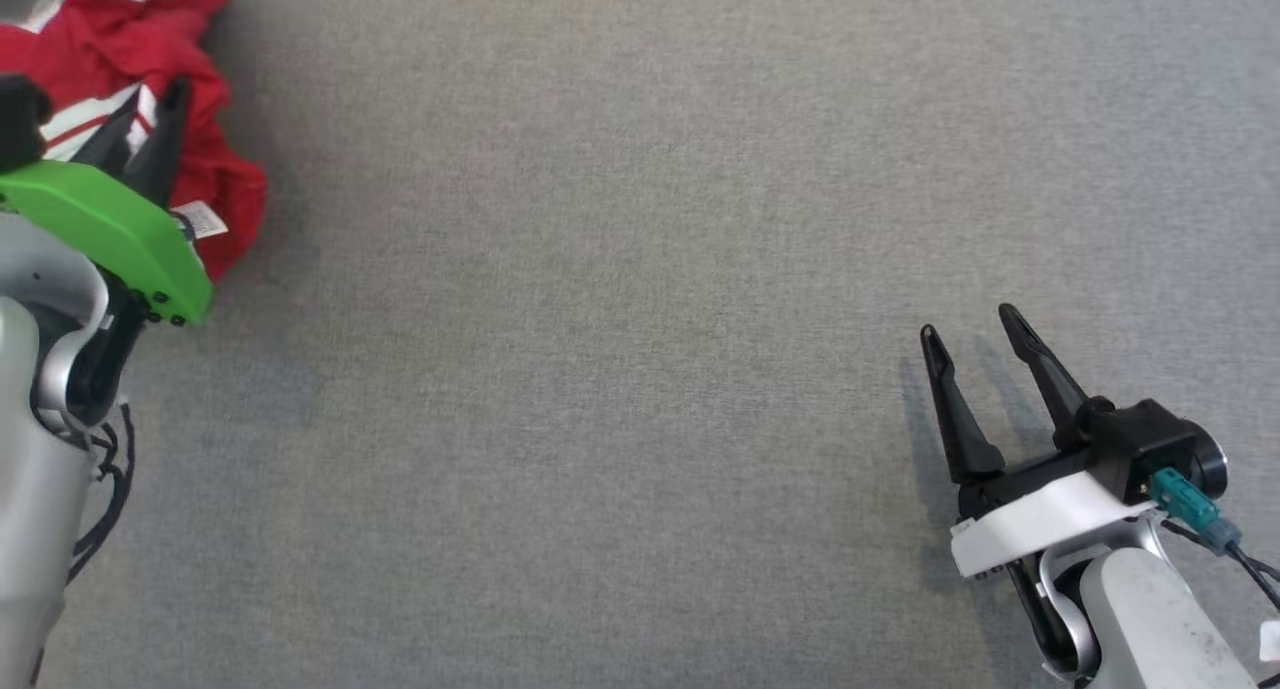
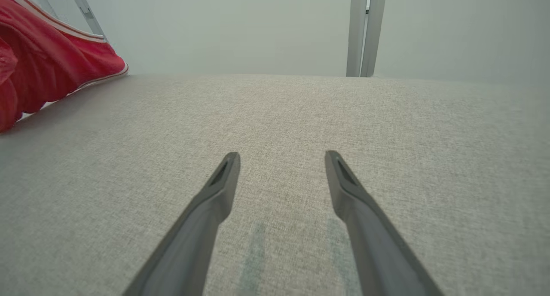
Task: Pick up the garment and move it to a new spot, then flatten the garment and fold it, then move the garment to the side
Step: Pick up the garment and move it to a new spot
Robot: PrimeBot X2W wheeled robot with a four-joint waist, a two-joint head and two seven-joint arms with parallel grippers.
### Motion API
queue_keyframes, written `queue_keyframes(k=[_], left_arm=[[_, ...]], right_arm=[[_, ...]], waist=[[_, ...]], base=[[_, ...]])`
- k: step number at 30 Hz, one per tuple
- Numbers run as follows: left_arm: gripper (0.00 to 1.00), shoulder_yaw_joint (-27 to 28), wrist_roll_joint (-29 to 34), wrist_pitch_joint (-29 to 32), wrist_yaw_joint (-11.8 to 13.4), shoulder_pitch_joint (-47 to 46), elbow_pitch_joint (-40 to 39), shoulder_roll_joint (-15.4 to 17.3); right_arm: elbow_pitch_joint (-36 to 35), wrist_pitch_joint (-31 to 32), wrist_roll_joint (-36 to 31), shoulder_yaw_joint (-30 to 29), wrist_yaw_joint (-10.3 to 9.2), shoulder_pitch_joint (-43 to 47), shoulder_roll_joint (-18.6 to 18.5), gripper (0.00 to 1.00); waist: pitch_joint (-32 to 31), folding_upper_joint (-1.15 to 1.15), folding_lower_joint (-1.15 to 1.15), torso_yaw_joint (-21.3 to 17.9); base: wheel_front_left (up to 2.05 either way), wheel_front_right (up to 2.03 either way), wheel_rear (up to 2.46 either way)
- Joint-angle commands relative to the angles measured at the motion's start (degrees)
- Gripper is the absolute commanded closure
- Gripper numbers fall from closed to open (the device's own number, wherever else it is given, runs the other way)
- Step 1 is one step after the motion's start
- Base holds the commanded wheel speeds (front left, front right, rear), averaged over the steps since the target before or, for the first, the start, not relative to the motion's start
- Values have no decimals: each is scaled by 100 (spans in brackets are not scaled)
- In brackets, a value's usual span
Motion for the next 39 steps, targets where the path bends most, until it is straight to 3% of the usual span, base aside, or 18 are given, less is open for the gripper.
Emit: queue_keyframes(k=[1,5,12,21,27,29,37,38,39], left_arm=[[100,-98,-91,189,-12,206,-353,40],[100,-263,-219,703,91,517,-1593,102],[100,-435,-503,1286,390,739,-3480,-70],[100,-592,-488,1740,726,848,-4539,-68],[100,-814,-136,1494,1086,1534,-3750,-125],[100,-984,-91,1251,1140,1732,-3246,-398],[100,-1572,253,-71,815,1724,-688,-1415],[89,-1561,293,-271,820,1682,-449,-1502],[57,-1576,327,-459,789,1663,-225,-1577]], right_arm=[[36,-1,43,-24,-2,103,57,0],[60,-1,42,-99,-1,193,207,0],[112,-1,27,-235,-1,284,355,0],[159,-1,47,-268,-1,282,482,0],[201,-1,74,-278,-1,328,559,0],[213,-1,90,-280,-1,343,579,0],[254,-1,55,-241,-1,244,622,0],[251,-1,50,-247,-2,240,621,0],[249,-1,42,-262,-1,249,614,0]], waist=[[-516,0,0,-594],[-623,0,0,-946],[-633,0,0,-1507],[-583,0,0,-2084],[-506,0,0,-2357],[-471,0,0,-2381],[-376,0,0,-2350],[-382,0,0,-2331],[-398,0,0,-2301]], base=[[0,0,0],[0,0,0],[0,0,0],[0,0,0],[0,0,0],[0,0,0],[0,0,0],[0,0,0],[0,0,0]])
